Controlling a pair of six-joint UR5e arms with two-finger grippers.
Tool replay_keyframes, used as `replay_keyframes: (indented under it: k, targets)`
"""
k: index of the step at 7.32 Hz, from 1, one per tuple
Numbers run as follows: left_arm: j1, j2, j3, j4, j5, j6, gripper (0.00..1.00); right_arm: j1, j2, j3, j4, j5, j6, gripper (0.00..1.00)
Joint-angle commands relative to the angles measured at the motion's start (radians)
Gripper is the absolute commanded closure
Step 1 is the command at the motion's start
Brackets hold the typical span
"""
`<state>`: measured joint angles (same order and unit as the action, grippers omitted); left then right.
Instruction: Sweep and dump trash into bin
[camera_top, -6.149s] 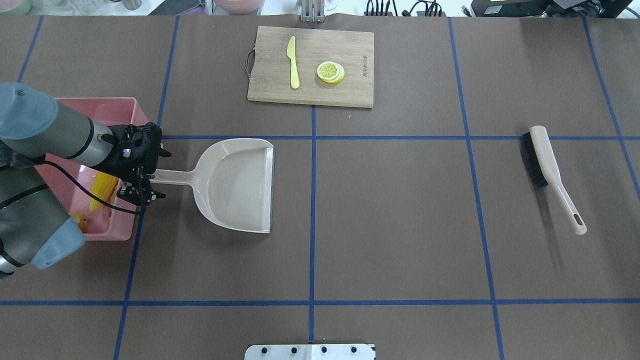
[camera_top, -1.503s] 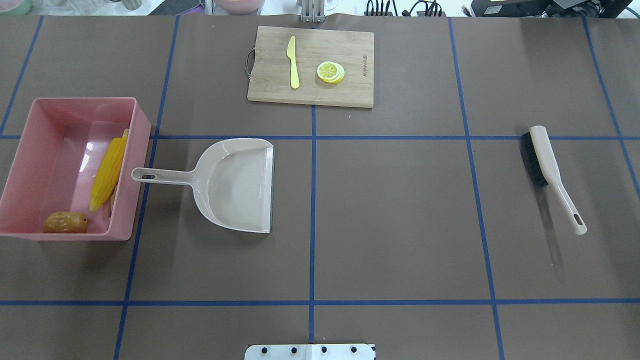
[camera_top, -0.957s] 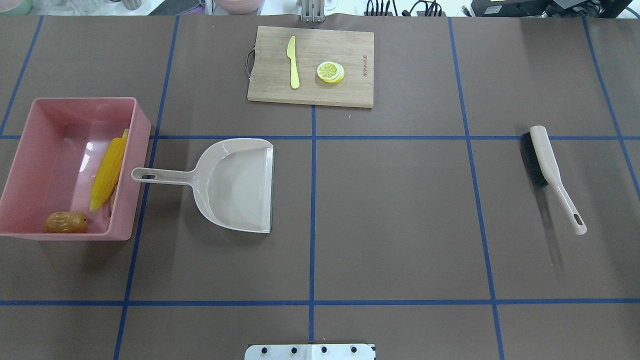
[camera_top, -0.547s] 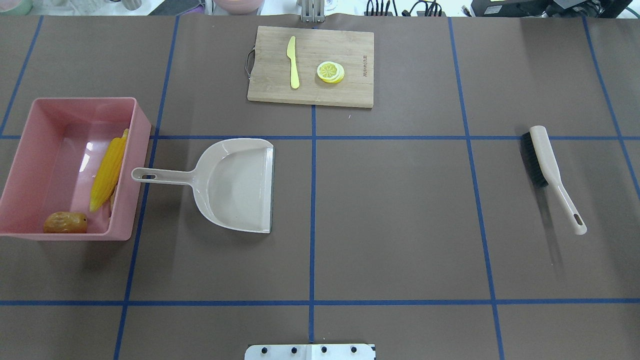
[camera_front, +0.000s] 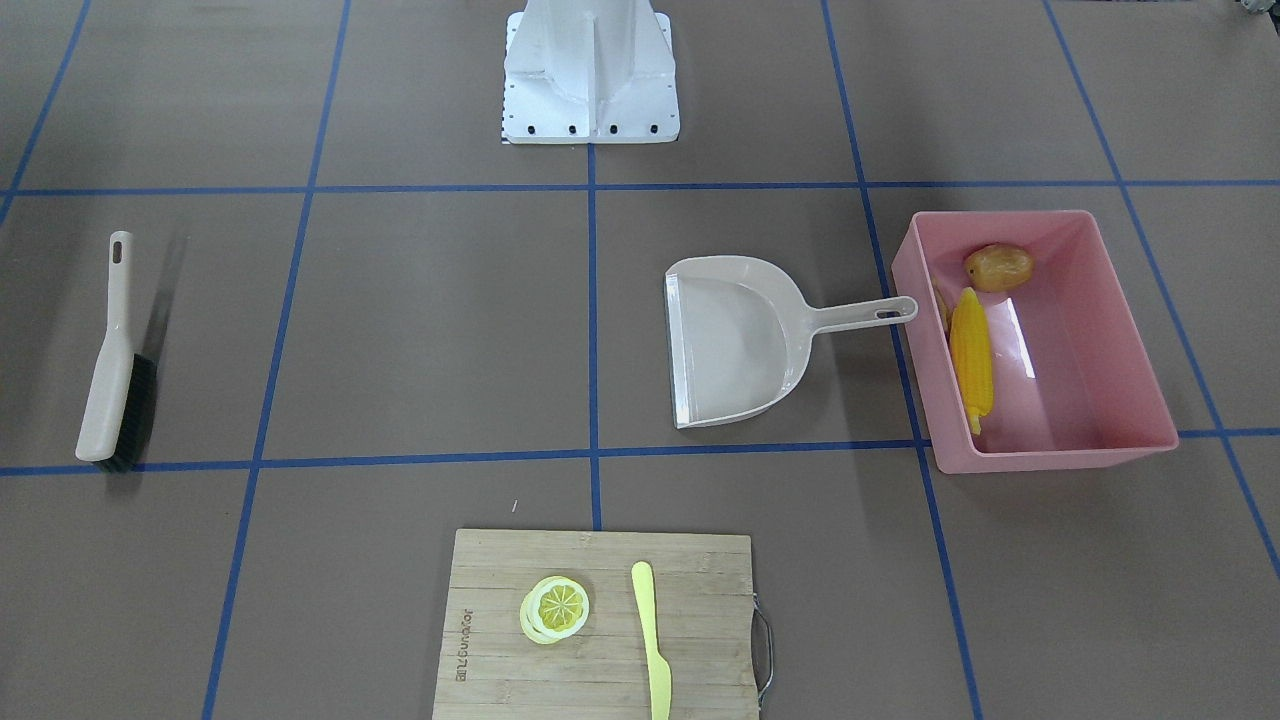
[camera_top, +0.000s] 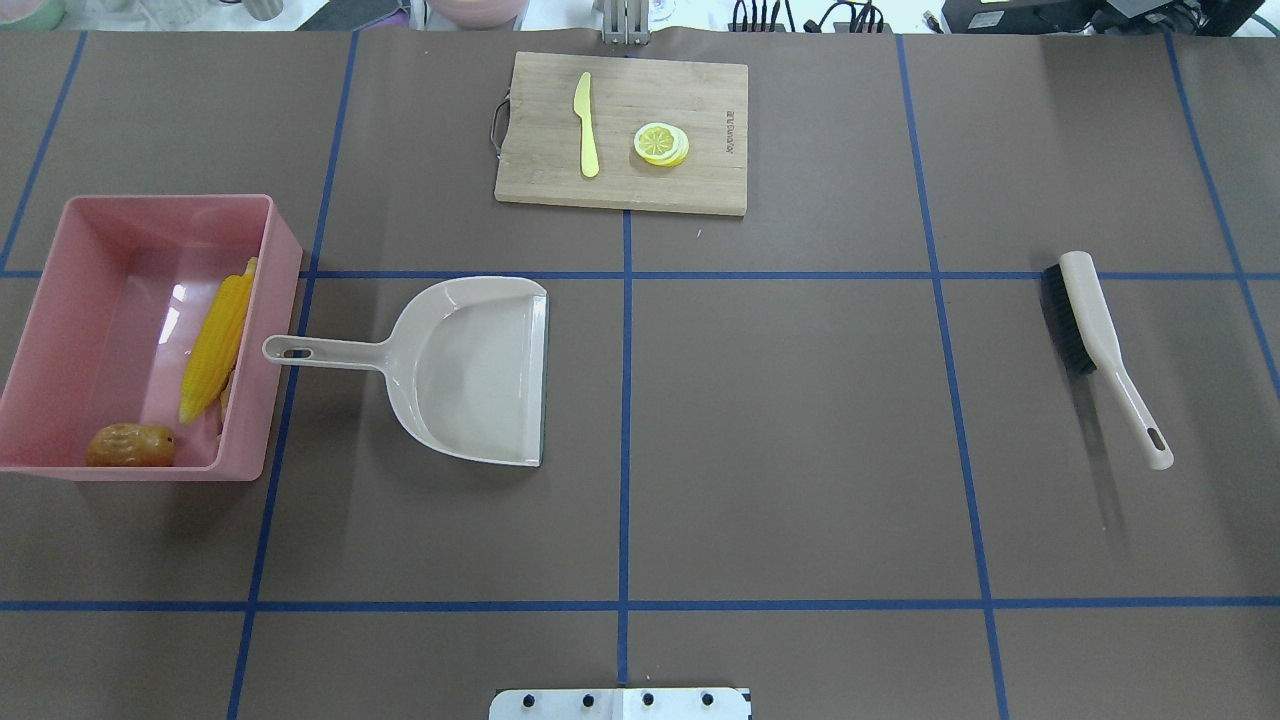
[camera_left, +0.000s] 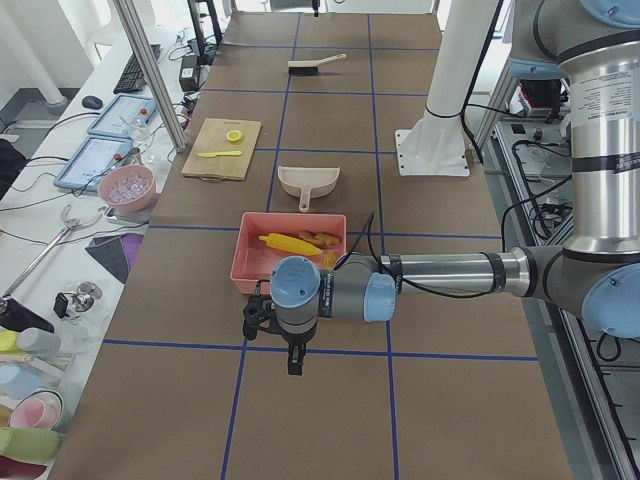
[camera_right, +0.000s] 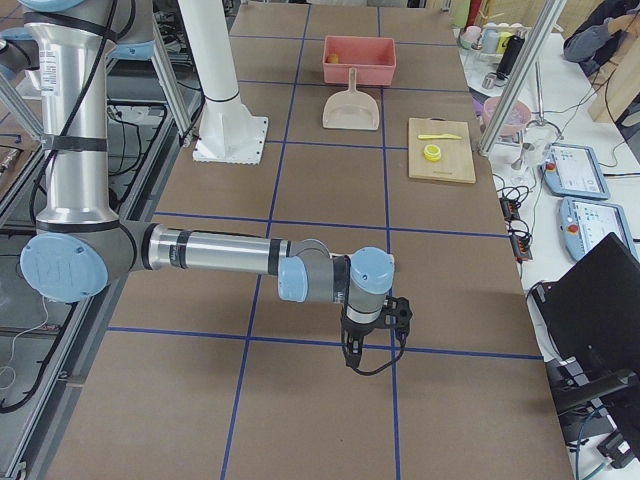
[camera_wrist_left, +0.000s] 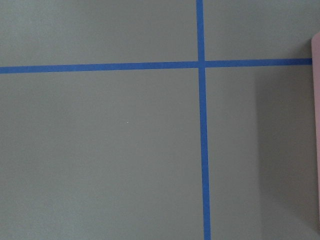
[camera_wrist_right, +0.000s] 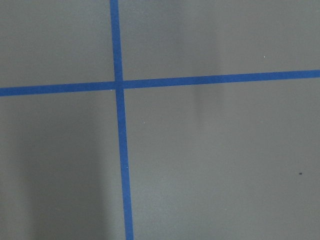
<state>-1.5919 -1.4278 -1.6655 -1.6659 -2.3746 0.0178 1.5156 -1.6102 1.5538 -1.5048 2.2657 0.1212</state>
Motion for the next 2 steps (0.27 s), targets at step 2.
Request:
replay_keyframes:
  k: [2]
  targets:
    - [0.0,0.0,-0.002,0.0,0.0,0.001,0.02,0.0,-0.001,-0.005,0.0,0.002,-0.002,0.0]
